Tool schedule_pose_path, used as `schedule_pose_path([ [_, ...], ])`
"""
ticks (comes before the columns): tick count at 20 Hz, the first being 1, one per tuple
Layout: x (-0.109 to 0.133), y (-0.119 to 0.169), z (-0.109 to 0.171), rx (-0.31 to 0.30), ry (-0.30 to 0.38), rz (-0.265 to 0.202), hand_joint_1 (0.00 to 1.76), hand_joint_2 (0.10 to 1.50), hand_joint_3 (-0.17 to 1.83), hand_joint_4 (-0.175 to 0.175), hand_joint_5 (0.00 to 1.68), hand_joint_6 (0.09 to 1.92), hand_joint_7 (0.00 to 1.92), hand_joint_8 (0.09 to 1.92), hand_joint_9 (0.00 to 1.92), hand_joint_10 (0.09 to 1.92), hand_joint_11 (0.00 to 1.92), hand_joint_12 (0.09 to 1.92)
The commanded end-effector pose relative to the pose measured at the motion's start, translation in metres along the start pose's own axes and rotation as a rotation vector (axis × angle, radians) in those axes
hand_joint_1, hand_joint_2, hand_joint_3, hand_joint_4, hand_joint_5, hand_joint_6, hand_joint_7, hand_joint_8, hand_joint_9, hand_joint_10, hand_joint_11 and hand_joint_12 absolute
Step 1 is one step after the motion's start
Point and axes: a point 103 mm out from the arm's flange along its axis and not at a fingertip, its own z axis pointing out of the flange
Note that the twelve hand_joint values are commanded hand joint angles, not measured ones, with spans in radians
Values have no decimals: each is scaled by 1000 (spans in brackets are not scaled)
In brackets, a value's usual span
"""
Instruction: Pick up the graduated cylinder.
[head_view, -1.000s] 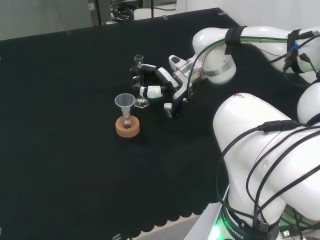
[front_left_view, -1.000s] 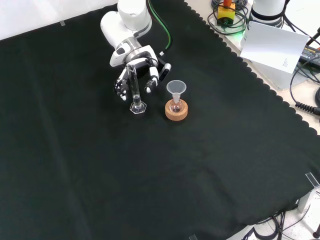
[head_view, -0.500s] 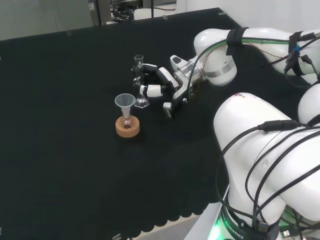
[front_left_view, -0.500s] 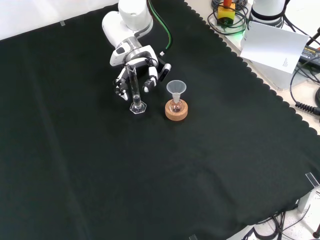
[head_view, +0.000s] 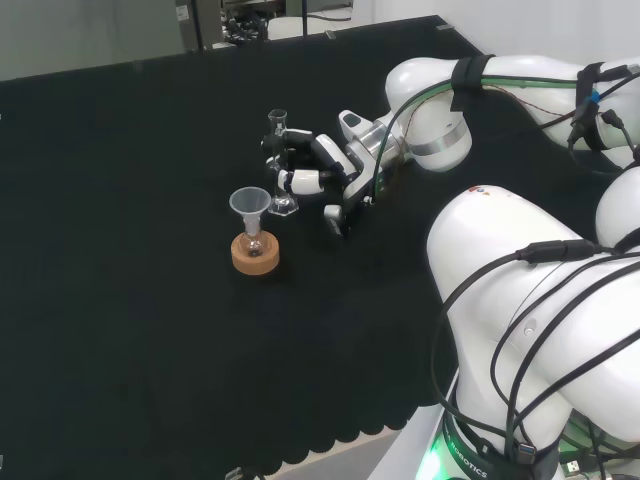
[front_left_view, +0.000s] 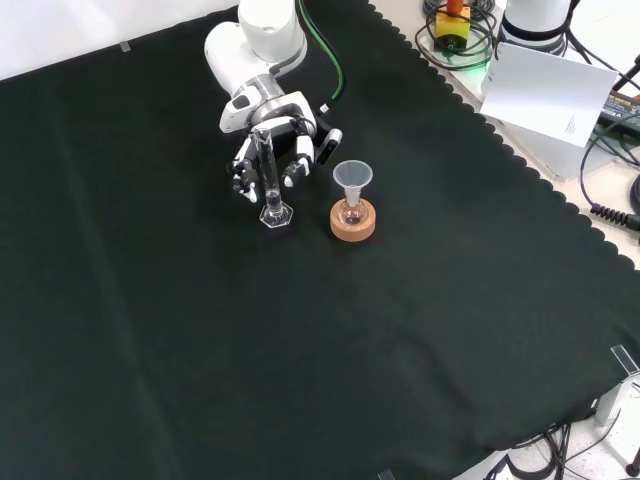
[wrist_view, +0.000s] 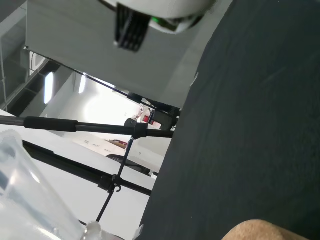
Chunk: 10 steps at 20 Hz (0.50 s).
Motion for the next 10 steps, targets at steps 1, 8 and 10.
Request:
schedule_pose_path([
  [1,1,0,0,1,4,1,1161,732,704,-28,702,671,589,611,917,410,701,1146],
  [8,1,0,-1,-6,12,2,1166,744,702,-27,705,678,596,609,925,398,712,1139],
  [10,1,0,-1,-9,14,3,1163,745,702,-29,706,679,600,610,932,398,717,1139],
])
